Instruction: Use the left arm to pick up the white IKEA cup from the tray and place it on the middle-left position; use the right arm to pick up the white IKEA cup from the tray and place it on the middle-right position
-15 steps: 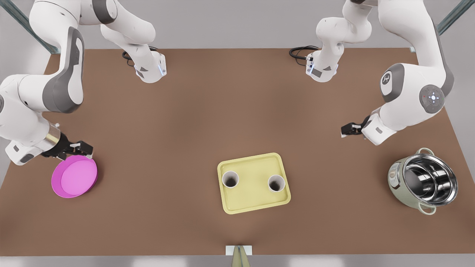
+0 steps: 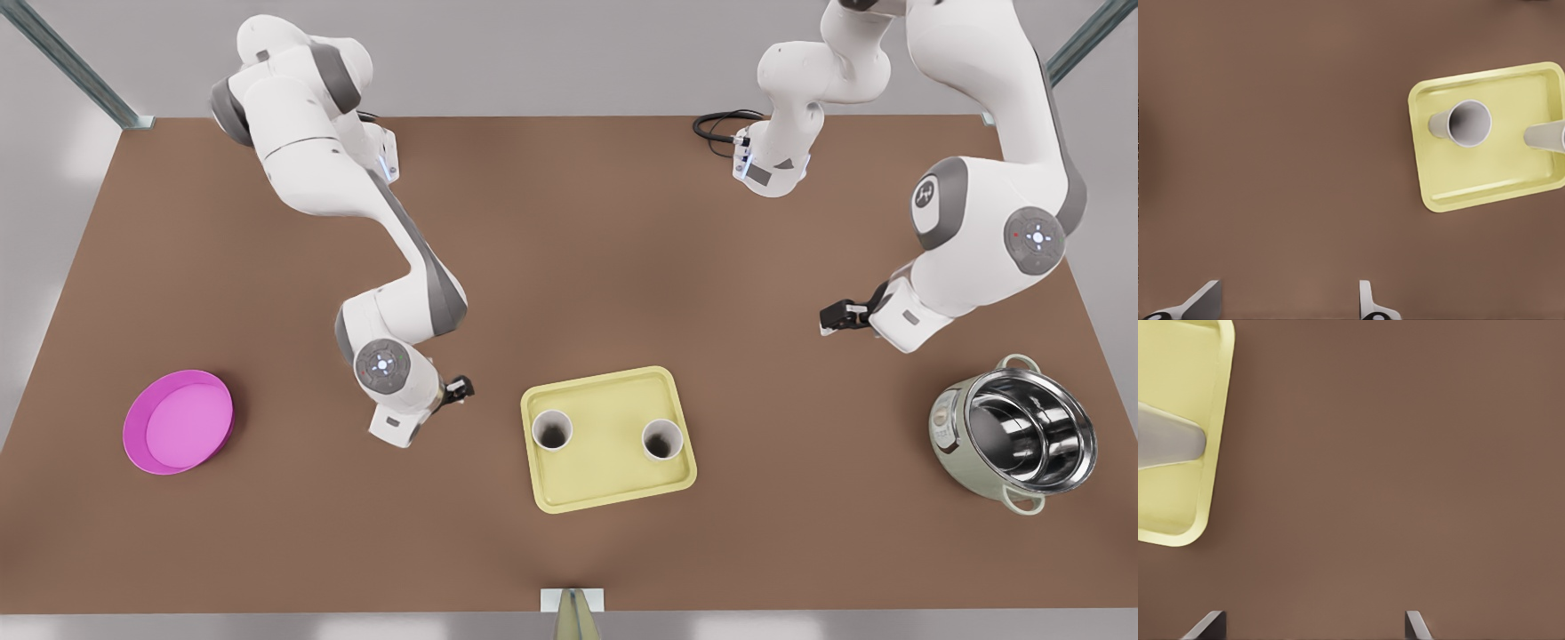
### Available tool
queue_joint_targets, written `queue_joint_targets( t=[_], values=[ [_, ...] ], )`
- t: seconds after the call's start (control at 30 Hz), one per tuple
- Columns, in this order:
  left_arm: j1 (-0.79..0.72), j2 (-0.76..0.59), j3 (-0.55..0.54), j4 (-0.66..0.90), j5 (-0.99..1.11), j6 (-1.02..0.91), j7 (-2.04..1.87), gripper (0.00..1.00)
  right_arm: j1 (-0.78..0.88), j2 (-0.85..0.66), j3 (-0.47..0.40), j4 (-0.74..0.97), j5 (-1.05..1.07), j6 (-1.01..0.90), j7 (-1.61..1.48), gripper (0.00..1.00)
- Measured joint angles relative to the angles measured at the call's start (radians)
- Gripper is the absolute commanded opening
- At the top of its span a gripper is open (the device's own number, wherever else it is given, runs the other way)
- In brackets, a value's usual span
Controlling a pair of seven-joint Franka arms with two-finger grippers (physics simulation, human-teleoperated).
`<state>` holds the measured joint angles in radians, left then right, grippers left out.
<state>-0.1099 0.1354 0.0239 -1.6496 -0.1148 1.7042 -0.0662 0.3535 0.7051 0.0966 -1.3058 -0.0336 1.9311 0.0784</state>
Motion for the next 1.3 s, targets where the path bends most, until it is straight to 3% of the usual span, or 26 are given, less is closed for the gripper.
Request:
queue_joint_targets(
  t=[0.1, 0.3, 0.5, 0.73, 1.1, 1.3],
  values=[
    [-0.003, 0.002, -0.001, -0.001, 0.009, -0.002, -0.003, 1.0, 0.028, 0.069, 0.0, 0.01, -0.001, 0.111, 0.056, 1.0],
    [-0.004, 0.016, -0.003, 0.001, 0.013, 0.004, -0.007, 1.0, 0.08, 0.259, 0.0, 0.213, -0.004, 0.269, 0.143, 1.0],
    [-0.009, 0.019, -0.004, 0.002, 0.015, 0.009, -0.01, 1.0, 0.084, 0.243, 0.002, 0.224, -0.005, 0.321, 0.205, 1.0],
    [-0.048, 0.04, -0.003, 0.011, 0.016, 0.034, -0.015, 1.0, 0.122, 0.231, 0.076, 0.221, -0.004, 0.341, 0.258, 1.0],
    [-0.044, 0.024, 0.004, 0.022, 0.014, 0.038, -0.022, 1.0, 0.118, 0.267, 0.068, 0.211, -0.006, 0.357, 0.301, 1.0],
    [-0.003, 0.078, 0.028, 0.091, 0.079, 0.067, -0.028, 1.0, 0.116, 0.284, 0.066, 0.208, -0.006, 0.358, 0.304, 1.0]
  ],
)
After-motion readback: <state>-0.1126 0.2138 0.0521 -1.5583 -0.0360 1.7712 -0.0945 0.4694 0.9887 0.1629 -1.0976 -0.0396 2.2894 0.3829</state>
